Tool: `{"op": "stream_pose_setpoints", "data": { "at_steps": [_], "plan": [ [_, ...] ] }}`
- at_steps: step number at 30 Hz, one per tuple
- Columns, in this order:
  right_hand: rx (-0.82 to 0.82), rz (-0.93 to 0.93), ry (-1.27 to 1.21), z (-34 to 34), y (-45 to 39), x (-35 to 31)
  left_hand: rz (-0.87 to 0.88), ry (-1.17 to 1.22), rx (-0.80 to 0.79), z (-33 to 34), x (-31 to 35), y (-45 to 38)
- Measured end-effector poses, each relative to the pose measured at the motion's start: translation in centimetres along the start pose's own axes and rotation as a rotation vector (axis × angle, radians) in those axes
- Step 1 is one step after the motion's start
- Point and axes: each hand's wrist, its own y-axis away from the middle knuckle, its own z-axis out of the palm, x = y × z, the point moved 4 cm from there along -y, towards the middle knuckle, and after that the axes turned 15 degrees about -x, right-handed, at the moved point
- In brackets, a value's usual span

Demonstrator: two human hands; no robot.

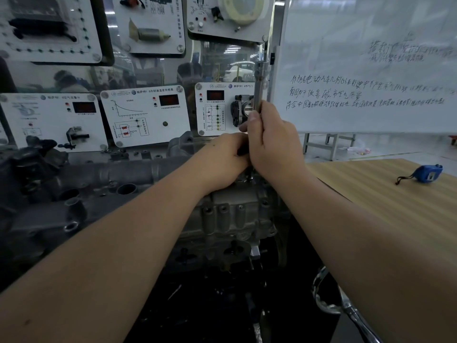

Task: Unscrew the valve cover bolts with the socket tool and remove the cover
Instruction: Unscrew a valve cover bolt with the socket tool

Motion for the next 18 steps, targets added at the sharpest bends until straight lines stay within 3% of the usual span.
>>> {"op": "stream_pose_setpoints", "data": {
  "at_steps": [18],
  "plan": [
    [0.054,-0.012,0.035,-0.19,0.32,-0.62,-0.008,-0.012,0.008,-0.09,0.05,0.11]
  ]
}}
